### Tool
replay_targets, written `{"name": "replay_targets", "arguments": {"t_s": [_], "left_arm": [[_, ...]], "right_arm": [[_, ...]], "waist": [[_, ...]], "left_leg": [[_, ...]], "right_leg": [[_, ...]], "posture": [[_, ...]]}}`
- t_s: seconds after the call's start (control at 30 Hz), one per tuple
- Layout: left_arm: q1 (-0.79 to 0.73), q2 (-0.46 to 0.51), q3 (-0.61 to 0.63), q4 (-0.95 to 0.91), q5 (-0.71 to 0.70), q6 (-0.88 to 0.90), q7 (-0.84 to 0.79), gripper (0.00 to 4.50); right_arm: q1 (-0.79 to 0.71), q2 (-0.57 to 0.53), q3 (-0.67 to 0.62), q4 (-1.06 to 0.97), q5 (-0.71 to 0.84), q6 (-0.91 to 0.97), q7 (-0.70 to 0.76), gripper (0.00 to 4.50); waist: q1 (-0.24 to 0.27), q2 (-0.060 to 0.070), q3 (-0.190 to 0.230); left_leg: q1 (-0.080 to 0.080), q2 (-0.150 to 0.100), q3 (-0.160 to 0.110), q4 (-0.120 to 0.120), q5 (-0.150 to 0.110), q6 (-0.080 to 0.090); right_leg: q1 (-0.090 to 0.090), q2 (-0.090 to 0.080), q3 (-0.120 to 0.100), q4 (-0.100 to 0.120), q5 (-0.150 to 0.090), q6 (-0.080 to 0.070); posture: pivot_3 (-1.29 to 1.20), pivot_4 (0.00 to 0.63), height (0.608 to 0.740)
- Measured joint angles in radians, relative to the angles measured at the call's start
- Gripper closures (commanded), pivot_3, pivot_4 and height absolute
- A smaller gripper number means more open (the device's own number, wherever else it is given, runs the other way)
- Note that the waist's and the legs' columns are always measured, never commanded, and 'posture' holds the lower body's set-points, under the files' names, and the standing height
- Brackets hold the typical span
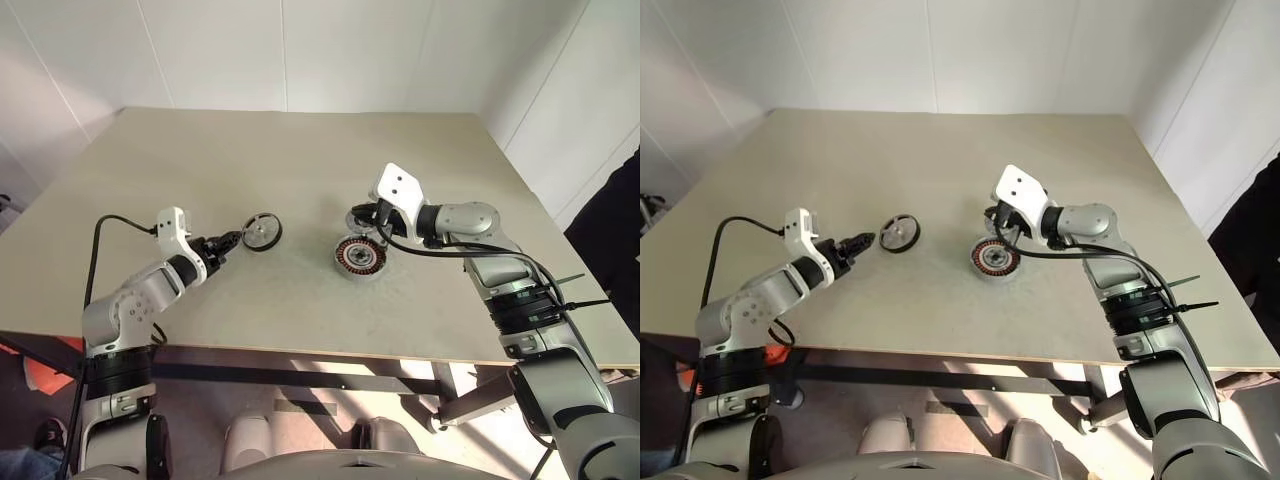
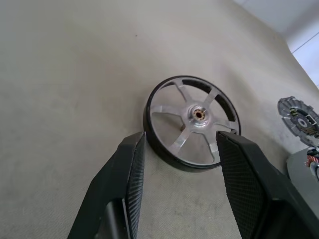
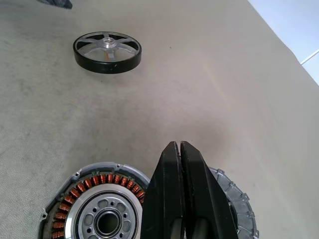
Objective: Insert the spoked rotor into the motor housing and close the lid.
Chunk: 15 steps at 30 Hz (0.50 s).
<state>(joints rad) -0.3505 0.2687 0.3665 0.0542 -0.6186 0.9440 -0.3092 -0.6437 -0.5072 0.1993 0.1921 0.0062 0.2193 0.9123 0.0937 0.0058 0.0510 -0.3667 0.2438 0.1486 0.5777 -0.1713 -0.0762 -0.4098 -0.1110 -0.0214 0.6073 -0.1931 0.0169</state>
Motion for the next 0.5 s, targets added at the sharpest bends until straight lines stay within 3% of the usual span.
{"name": "replay_targets", "arguments": {"t_s": [0.5], "left_arm": [[-0.189,-0.070,0.067,0.327,-0.023,-0.026,0.029,2.11]], "right_arm": [[0.003,-0.009,0.000,-0.003,0.001,0.004,0.001,4.46]], "waist": [[0.004,0.000,0.000]], "left_leg": [[0.000,-0.001,0.000,0.000,0.000,0.000]], "right_leg": [[0.001,-0.001,0.000,0.000,0.000,0.000]], "posture": [[0.00,0.000,0.740]]}}
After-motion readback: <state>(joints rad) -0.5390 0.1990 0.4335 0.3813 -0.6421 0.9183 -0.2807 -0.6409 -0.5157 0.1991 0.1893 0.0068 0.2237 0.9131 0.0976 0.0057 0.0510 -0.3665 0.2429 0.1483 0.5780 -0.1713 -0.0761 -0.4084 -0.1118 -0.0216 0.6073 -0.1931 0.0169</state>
